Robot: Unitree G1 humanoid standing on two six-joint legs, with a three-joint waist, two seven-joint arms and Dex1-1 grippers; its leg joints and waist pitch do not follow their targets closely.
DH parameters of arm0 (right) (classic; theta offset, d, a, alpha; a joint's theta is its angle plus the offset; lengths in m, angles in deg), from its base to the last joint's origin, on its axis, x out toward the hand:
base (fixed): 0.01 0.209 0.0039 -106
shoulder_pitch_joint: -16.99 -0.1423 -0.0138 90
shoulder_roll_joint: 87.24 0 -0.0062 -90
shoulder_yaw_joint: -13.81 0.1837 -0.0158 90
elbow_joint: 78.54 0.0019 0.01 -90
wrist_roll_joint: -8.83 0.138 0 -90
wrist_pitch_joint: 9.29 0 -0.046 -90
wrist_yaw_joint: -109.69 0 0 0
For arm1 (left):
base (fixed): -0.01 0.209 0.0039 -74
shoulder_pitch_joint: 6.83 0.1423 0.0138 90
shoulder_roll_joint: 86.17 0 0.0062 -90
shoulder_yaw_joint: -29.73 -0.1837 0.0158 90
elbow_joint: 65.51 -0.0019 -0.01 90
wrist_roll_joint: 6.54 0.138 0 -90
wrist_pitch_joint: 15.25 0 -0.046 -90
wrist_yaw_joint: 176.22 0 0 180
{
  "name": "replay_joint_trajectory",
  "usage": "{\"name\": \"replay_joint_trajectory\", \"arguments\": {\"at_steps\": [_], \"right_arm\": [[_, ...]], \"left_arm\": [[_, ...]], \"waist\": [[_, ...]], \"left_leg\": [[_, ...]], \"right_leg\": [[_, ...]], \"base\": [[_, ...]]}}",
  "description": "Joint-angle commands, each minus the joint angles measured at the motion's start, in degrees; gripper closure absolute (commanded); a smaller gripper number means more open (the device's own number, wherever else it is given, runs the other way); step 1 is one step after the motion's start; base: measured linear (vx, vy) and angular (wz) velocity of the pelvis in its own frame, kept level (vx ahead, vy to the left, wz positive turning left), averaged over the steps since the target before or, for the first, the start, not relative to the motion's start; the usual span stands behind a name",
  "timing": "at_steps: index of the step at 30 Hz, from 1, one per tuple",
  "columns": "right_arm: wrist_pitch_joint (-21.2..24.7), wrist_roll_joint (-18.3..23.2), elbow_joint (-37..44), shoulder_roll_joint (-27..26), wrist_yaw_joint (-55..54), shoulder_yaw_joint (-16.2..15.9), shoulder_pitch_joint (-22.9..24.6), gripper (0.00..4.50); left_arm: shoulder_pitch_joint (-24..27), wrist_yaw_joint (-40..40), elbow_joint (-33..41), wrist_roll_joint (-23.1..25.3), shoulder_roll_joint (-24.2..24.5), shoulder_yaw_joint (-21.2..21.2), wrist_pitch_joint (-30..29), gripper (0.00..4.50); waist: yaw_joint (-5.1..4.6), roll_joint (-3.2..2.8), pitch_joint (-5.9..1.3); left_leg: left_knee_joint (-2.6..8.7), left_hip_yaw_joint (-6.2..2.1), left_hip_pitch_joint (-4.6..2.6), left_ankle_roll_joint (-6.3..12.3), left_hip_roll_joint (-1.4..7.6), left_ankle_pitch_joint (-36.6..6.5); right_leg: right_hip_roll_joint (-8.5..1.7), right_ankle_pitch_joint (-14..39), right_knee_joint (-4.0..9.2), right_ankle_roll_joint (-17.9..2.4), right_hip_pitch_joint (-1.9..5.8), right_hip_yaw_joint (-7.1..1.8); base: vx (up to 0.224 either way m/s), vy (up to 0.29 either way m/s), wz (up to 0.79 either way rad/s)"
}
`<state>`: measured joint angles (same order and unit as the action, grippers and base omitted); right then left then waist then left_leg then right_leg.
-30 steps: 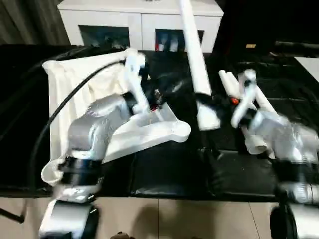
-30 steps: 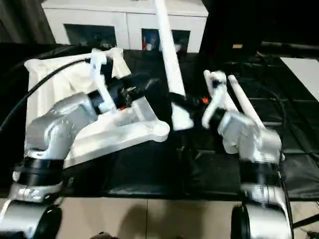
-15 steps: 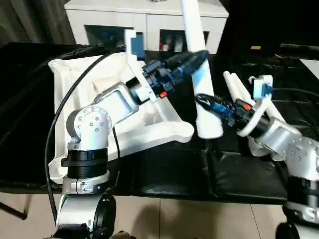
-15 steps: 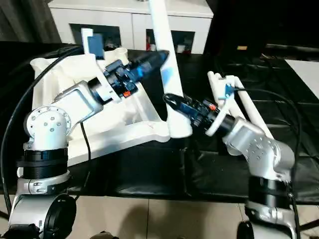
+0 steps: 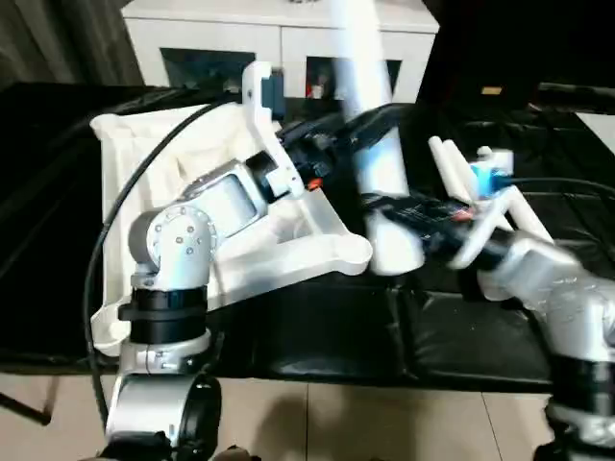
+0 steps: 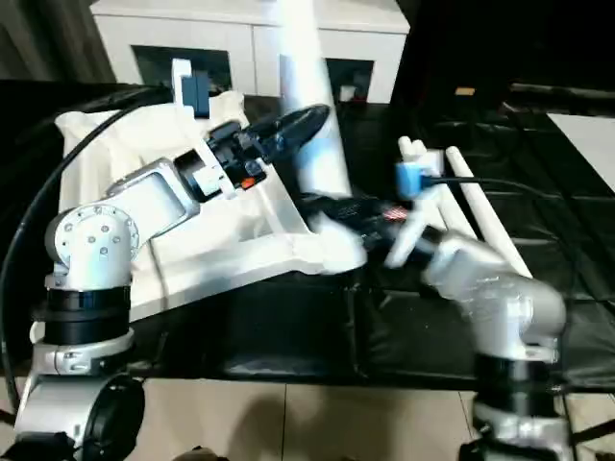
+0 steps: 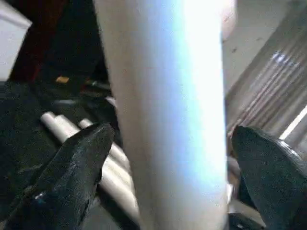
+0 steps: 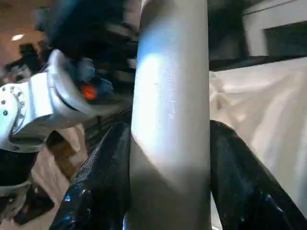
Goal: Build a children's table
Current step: Pick table leg
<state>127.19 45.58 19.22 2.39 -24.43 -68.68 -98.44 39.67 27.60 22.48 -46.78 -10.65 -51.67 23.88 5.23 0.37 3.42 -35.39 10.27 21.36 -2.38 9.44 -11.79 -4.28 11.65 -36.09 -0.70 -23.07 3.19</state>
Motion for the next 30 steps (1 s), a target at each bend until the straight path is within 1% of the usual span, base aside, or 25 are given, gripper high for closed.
{"name": "replay_joint_trajectory", "arguments": {"at_steps": [1,2,4,6,9,10,12,13,14,15,16,18,20,23,24,27,28,29,30], "right_arm": [[-3.28,-2.84,1.12,0.06,-2.11,-0.51,-0.99,2.63],[-4.67,-4.27,1.05,-0.06,-3.31,-1.1,-1.03,2.63],[-6.0,-5.47,1.02,-0.26,-4.29,-1.66,-1.01,2.63],[-7.22,-6.73,1.62,-0.64,-5.35,-2.6,-0.92,2.63],[-9.17,-8.7,1.68,-0.96,-6.94,-3.99,-0.76,2.64],[-10.19,-9.8,1.38,-0.92,-7.5,-4.58,-0.75,2.64],[-13.57,-13.46,0.06,-0.6,-8.68,-6.73,-0.72,2.64],[-15.31,-15.48,-0.45,-0.2,-8.77,-8.31,-0.56,2.64],[-15.54,-15.76,-0.54,-0.17,-8.84,-8.52,-0.54,2.64],[-16.08,-16.51,-0.75,-0.11,-9.01,-9.1,-0.44,2.64],[-16.25,-16.76,-0.8,-0.04,-9.01,-9.3,-0.4,2.64],[-17.45,-18.49,-1.28,0.59,-8.95,-10.71,-0.08,2.64],[-17.99,-18.98,-1.63,0.65,-9.26,-10.99,0.01,2.64],[-19.35,-19.68,-2.54,0.27,-10.24,-10.9,-0.03,2.64],[-19.69,-19.93,-2.9,0.17,-10.49,-10.87,-0.19,2.64],[-20.56,-20.56,-3.72,-0.06,-11.09,-10.77,-0.62,2.64],[-20.76,-20.61,-3.92,-0.1,-11.08,-10.79,-0.7,2.64],[-20.88,-20.77,-4.05,-0.13,-11.09,-10.81,-0.77,2.64],[-20.9,-20.77,-4.12,-0.19,-11.08,-10.78,-0.82,2.64]], "left_arm": [[-0.64,-2.36,-0.79,1.39,0.14,-0.28,-0.57,0.0],[-0.84,-3.31,-1.28,1.54,-0.1,0.22,-0.22,0.0],[-1.14,-4.37,-1.92,1.9,-0.3,0.8,0.27,0.0],[-1.67,-5.88,-3.39,2.96,-0.3,1.5,1.23,0.0],[-1.89,-6.19,-3.78,2.71,-0.26,1.83,1.44,0.0],[-1.93,-6.26,-3.73,2.64,-0.22,1.79,1.4,0.0],[-1.99,-6.54,-3.52,2.34,-0.34,1.89,1.33,0.0],[-2.13,-7.07,-3.64,2.15,-0.72,2.32,1.58,0.0],[-2.16,-7.21,-3.68,2.12,-0.8,2.42,1.64,0.0],[-2.36,-7.74,-3.97,2.0,-1.1,2.86,1.87,0.28],[-2.43,-7.85,-4.08,1.89,-1.18,3.01,1.92,0.34],[-2.74,-7.69,-4.37,0.91,-1.34,3.64,1.9,0.4],[-2.84,-7.64,-4.28,0.4,-1.38,3.84,1.77,0.67],[-2.88,-7.73,-4.17,-0.14,-1.5,4.1,1.42,0.79],[-2.86,-7.78,-4.14,-0.23,-1.52,4.17,1.3,1.04],[-2.88,-7.75,-4.02,-0.58,-1.71,4.4,0.75,1.17],[-2.94,-8.22,-4.09,-0.44,-1.85,4.52,0.96,1.31],[-3.02,-8.41,-4.2,-0.35,-1.91,4.61,1.09,1.31],[-3.05,-8.38,-4.25,-0.34,-1.9,4.6,1.05,1.43]], "waist": [[0.04,0.41,-3.96],[0.05,0.44,-3.97],[-0.02,0.46,-3.99],[-0.03,0.46,-4.02],[-0.1,0.42,-4.08],[-0.14,0.33,-4.06],[-0.21,0.38,-4.02],[-0.28,0.36,-3.98],[-0.26,0.35,-3.99],[-0.28,0.32,-3.97],[-0.3,0.39,-3.96],[-0.23,0.34,-4.0],[-0.21,0.35,-3.99],[-0.24,0.36,-4.04],[-0.21,0.36,-4.05],[-0.28,0.34,-4.01],[-0.3,0.34,-4.03],[-0.27,0.28,-4.06],[-0.31,0.32,-4.04]], "left_leg": [[4.04,-1.22,-0.61,2.39,3.36,-2.38],[4.08,-1.2,-0.56,1.99,3.28,-2.23],[4.1,-1.25,-0.45,1.81,3.25,-2.1],[4.07,-1.27,-0.34,2.07,3.15,-1.82],[3.99,-1.25,-0.34,2.42,3.13,-1.61],[4.0,-1.27,-0.31,2.53,3.13,-1.58],[4.0,-1.21,-0.35,2.17,3.17,-1.81],[4.02,-1.2,-0.4,2.07,3.18,-2.18],[4.0,-1.18,-0.43,1.89,3.2,-2.51],[4.03,-1.2,-0.42,1.98,3.19,-2.58],[4.02,-1.19,-0.39,2.14,3.17,-2.89],[4.02,-1.25,-0.44,2.19,3.21,-2.73],[4.0,-1.24,-0.35,2.55,3.21,-2.5],[3.93,-1.23,-0.41,3.05,3.23,-1.97],[3.9,-1.19,-0.39,3.08,3.21,-2.14],[3.92,-1.17,-0.41,3.1,3.22,-2.66],[3.92,-1.19,-0.39,3.14,3.23,-2.6],[3.91,-1.22,-0.42,3.25,3.26,-2.36],[3.9,-1.21,-0.41,3.31,3.24,-2.35]], "right_leg": [[-4.05,4.75,4.27,-12.55,3.16,-2.81],[-4.01,4.25,4.2,-12.5,3.28,-2.83],[-4.02,3.65,4.1,-12.43,3.4,-2.81],[-4.02,3.01,4.05,-12.32,3.51,-2.82],[-4.04,1.84,3.96,-12.66,3.51,-2.81],[-4.05,1.66,3.94,-12.76,3.52,-2.79],[-4.06,1.92,3.97,-12.72,3.42,-2.75],[-4.0,2.19,3.98,-12.75,3.42,-2.78],[-4.03,2.4,4.03,-12.72,3.41,-2.79],[-4.01,2.31,3.99,-12.81,3.47,-2.8],[-4.03,2.48,4.06,-12.83,3.51,-2.8],[-4.03,2.31,3.99,-12.91,3.51,-2.8],[-4.02,1.43,3.89,-13.19,3.57,-2.82],[-4.03,0.35,3.76,-13.61,3.52,-2.8],[-4.07,0.51,3.76,-13.69,3.52,-2.8],[-4.04,1.3,3.86,-13.79,3.52,-2.79],[-4.02,1.05,3.82,-13.84,3.57,-2.81],[-3.97,0.64,3.76,-13.86,3.58,-2.79],[-3.94,0.5,3.79,-13.88,3.54,-2.79]], "base": [[0.0,0.0,0.0],[0.0,0.0,0.0],[0.0,0.0,0.0],[0.0,0.0,0.0],[0.0,0.0,0.0],[0.0,0.0,0.0],[0.0,0.0,0.0],[0.0,0.0,0.0],[0.0,0.0,0.0],[0.0,0.0,0.0],[0.0,0.0,0.0],[0.0,0.0,0.0],[0.0,0.0,0.0],[0.0,0.0,0.0],[0.0,0.0,0.0],[0.0,0.0,0.0],[0.0,0.0,0.0],[0.0,0.0,0.0],[0.0,0.0,0.0]]}}
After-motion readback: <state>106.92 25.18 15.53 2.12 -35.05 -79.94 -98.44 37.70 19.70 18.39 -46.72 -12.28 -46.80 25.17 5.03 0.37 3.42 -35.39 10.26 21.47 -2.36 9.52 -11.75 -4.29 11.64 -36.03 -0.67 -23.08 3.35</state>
